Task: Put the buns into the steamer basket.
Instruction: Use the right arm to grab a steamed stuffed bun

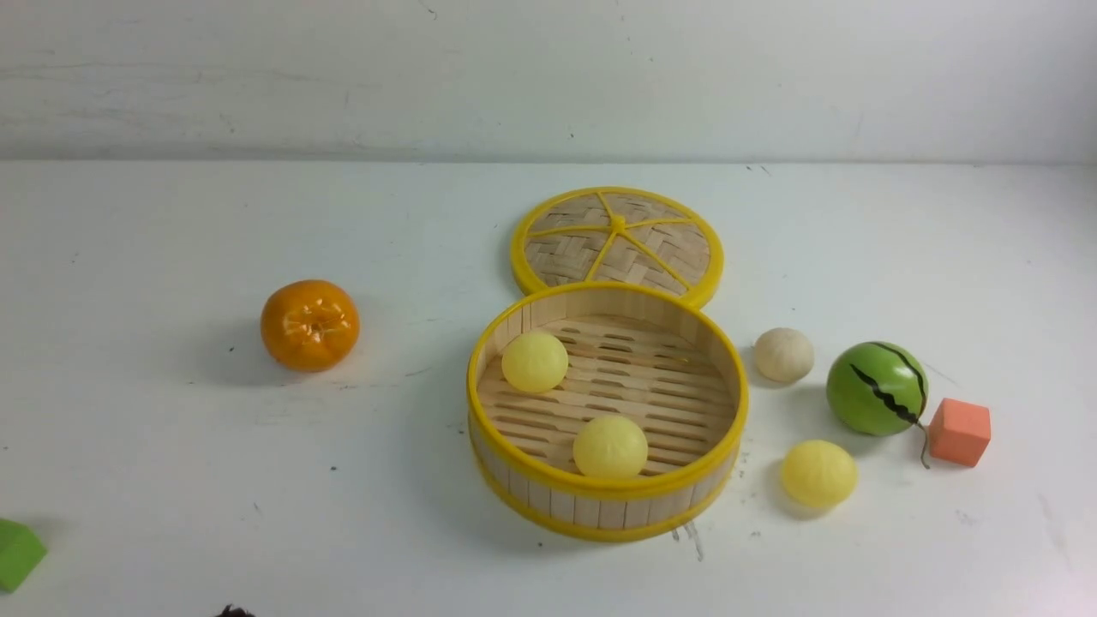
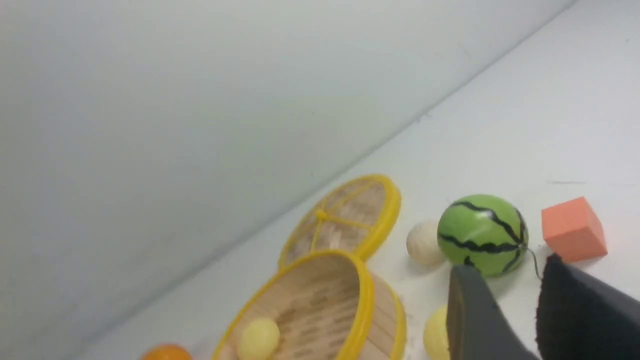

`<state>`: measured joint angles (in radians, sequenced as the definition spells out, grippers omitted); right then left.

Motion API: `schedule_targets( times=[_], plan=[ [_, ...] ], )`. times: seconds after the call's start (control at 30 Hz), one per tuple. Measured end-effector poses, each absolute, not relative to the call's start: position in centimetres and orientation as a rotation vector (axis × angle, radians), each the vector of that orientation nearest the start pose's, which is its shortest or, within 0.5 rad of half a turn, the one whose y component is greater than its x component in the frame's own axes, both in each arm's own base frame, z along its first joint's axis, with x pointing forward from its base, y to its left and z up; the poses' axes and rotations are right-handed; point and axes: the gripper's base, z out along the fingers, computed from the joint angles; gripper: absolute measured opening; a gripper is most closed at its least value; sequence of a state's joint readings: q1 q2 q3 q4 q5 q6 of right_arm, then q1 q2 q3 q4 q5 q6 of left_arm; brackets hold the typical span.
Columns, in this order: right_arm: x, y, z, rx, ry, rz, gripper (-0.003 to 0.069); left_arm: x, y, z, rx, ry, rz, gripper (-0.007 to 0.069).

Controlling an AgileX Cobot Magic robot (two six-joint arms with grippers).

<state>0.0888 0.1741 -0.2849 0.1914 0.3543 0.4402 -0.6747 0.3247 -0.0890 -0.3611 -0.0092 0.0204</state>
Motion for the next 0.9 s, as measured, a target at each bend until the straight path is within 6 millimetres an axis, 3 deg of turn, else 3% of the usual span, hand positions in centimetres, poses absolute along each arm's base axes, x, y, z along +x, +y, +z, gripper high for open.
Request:
schedule_targets(
  times=[0.13, 0.17, 0.2, 0.23, 0.27, 0.4, 0.63, 0.9],
  plan=[
    [8.4, 2.3, 31.1, 0.159, 2.059, 0.433, 0.0183, 6.7, -5.4, 22.1, 0.292, 1.745, -0.745, -0.0013],
    [9.7, 2.8, 31.8, 0.091, 2.168, 0.402, 0.0182, 6.7, -5.4, 22.1, 0.292, 1.745, -0.745, -0.0013],
    [9.9, 2.8, 31.8, 0.068, 2.198, 0.389, 0.0182, 6.7, -5.4, 22.1, 0.292, 1.745, -0.745, -0.0013],
    [10.9, 3.2, 32.6, 0.025, 2.249, 0.374, 0.0182, 6.7, -5.4, 22.1, 0.291, 1.746, -0.745, -0.0013],
    [13.4, 3.9, 32.9, -0.037, 2.373, 0.345, 0.0182, 6.7, -5.4, 22.1, 0.291, 1.746, -0.745, -0.0013],
    [18.9, 5.4, 31.4, -0.069, 2.574, 0.324, 0.0182, 6.7, -5.4, 22.1, 0.291, 1.746, -0.745, -0.0013],
    [25.1, 6.9, 28.4, -0.078, 2.734, 0.313, 0.0182, 6.7, -5.4, 22.1, 0.291, 1.746, -0.745, -0.0013],
    [28.6, 7.7, 24.1, -0.053, 2.846, 0.302, 0.0218, 6.7, -5.4, 22.1, 0.29, 1.746, -0.746, -0.0013]
  ],
)
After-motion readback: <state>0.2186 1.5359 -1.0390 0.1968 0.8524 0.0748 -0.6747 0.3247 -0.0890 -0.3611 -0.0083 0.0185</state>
